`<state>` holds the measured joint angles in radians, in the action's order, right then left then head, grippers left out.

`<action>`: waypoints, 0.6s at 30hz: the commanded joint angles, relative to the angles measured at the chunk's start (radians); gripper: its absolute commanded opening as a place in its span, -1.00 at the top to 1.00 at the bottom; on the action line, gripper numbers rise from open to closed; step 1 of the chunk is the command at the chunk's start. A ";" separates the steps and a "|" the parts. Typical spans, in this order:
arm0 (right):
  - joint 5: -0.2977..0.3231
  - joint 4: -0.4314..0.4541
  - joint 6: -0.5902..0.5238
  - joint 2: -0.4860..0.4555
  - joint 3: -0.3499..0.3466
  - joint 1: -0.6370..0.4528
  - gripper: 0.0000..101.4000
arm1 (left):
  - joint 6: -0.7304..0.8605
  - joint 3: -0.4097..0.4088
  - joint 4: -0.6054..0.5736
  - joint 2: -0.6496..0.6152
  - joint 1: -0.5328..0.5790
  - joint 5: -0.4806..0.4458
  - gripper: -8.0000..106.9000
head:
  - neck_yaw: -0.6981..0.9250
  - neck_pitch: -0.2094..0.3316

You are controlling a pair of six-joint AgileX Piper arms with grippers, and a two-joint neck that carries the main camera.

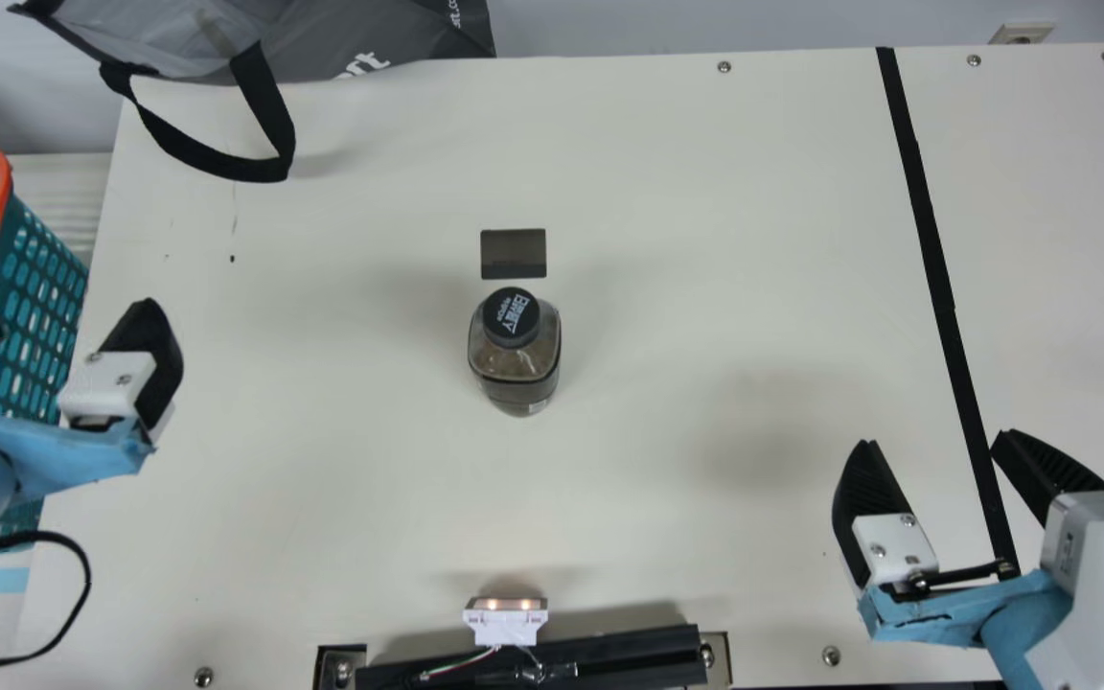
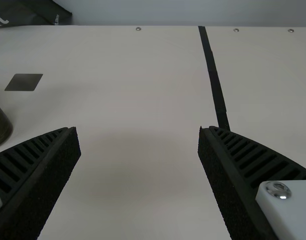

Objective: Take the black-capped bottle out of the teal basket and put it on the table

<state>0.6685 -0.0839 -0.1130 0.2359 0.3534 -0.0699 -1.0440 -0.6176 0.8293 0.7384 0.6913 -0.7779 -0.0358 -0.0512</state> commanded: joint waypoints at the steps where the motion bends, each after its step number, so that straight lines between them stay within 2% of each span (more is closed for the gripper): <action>1: 0.000 0.000 0.000 0.000 0.000 0.000 -0.79 | -0.017 0.008 0.008 -0.012 0.019 -0.019 -1.00 | 0.008 0.004; 8: 0.001 0.000 0.000 0.000 0.000 0.000 -0.79 | -0.071 0.032 0.039 -0.054 0.085 -0.079 -1.00 | 0.008 0.004; 18: 0.001 0.000 0.000 0.000 0.000 0.000 -0.79 | -0.070 0.032 0.038 -0.054 0.084 -0.081 -1.00 | 0.008 0.004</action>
<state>0.6694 -0.0839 -0.1130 0.2359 0.3534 -0.0699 -1.1137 -0.5860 0.8672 0.6846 0.7754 -0.8591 -0.0358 -0.0512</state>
